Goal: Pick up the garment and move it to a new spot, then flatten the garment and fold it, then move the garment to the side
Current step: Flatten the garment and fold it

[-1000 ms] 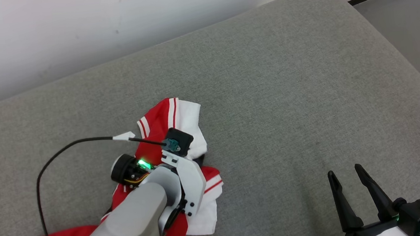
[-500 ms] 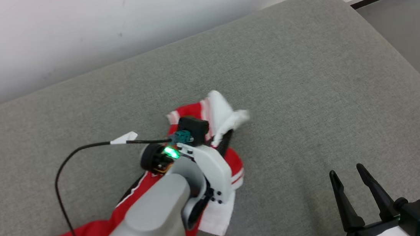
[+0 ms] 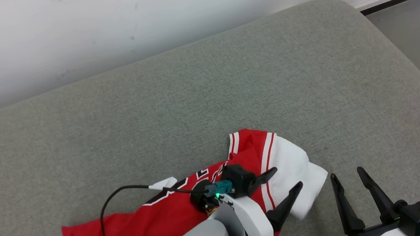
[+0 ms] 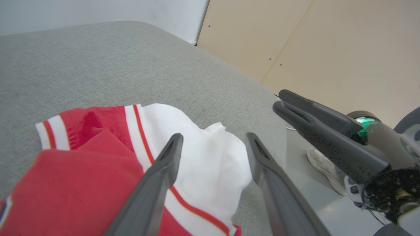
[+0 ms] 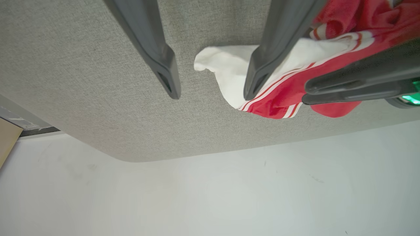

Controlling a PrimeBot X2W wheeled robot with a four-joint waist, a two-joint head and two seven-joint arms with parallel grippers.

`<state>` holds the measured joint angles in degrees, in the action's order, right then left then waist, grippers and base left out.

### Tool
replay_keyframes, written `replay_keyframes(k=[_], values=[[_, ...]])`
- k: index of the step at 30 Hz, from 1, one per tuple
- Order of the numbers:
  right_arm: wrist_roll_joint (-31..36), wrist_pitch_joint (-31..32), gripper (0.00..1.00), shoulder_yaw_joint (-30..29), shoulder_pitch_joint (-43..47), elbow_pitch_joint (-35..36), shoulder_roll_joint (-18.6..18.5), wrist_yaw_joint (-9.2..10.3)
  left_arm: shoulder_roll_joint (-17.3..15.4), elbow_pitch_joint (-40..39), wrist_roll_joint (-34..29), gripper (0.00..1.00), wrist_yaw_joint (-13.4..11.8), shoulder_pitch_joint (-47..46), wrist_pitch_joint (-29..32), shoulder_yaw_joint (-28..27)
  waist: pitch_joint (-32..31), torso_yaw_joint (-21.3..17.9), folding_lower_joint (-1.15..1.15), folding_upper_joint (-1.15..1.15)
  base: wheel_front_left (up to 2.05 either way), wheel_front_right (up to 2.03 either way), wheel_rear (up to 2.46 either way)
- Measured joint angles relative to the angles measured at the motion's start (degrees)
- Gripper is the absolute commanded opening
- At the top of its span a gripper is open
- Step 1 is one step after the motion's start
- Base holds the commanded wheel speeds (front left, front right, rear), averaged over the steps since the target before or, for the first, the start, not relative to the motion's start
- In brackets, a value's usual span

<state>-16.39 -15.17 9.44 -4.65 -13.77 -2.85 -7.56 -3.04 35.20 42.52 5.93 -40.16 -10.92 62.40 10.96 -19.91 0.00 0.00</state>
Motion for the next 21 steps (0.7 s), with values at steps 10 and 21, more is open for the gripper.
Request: replay_keyframes(k=[10, 21], values=[[0.15, 0.0, 1.0, -0.67, 1.31, -0.14, -0.01, 0.0, -3.52, -4.31, 2.58, 1.0, -2.27, -0.03, 0.92, -2.71, -1.77, 1.34, 0.0, 0.0, 0.0, 0.0, 0.0], [0.15, 0.0, 1.0, -0.31, 1.63, -0.14, -0.01, 0.0, -17.61, -3.18, 8.27, 1.0, -1.6, 0.31, 13.97, -4.41, -1.98, 2.3, 0.0, 0.0, 0.0, 0.0, 0.0]])
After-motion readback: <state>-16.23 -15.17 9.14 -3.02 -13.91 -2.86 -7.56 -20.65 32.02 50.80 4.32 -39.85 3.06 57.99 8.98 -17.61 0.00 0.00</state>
